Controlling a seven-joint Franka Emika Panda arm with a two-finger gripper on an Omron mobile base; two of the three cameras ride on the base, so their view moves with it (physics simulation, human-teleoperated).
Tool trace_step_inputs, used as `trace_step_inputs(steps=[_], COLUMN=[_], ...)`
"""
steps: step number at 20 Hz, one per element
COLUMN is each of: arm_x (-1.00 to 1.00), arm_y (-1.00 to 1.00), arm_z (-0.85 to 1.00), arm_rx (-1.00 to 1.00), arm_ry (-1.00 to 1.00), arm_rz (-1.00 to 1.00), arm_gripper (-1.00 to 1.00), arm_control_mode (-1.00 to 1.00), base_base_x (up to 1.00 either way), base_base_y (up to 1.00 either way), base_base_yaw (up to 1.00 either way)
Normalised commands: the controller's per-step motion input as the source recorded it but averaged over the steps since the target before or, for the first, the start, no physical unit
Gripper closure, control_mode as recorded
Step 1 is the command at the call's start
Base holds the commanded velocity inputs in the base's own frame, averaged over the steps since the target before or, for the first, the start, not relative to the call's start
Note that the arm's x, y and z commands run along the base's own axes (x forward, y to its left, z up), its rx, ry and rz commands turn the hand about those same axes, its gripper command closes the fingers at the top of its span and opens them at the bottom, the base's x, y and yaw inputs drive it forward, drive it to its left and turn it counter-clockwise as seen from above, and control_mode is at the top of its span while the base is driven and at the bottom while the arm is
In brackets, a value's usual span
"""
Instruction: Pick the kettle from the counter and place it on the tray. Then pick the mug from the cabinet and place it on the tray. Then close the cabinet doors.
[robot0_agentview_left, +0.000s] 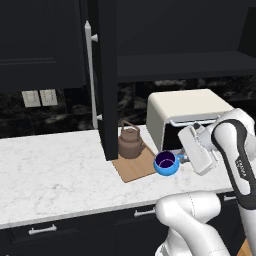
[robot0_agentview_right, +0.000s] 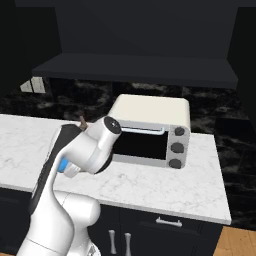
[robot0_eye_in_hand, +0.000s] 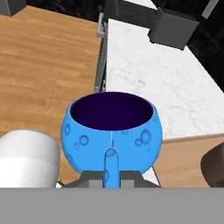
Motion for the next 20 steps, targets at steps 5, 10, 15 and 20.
trace_step_inputs(steps=[5,10,15,20], arm_x=[0.27,0.37,0.35,0.31], arm_y=[0.00,0.00,0.00,0.04], arm_z=[-0.42,-0.40,-0.28,-0.18], arm_rx=[0.00,0.00,0.00,0.01], arm_ry=[0.00,0.00,0.00,0.00], arm_rz=[0.00,0.00,0.00,0.00], arm_gripper=[1.00,1.00,1.00,1.00], arm_control_mode=[-1.00,-1.00,-1.00,-1.00], base_base_x=[0.00,0.00,0.00,0.00], base_base_y=[0.00,0.00,0.00,0.00], base_base_yaw=[0.00,0.00,0.00,0.00])
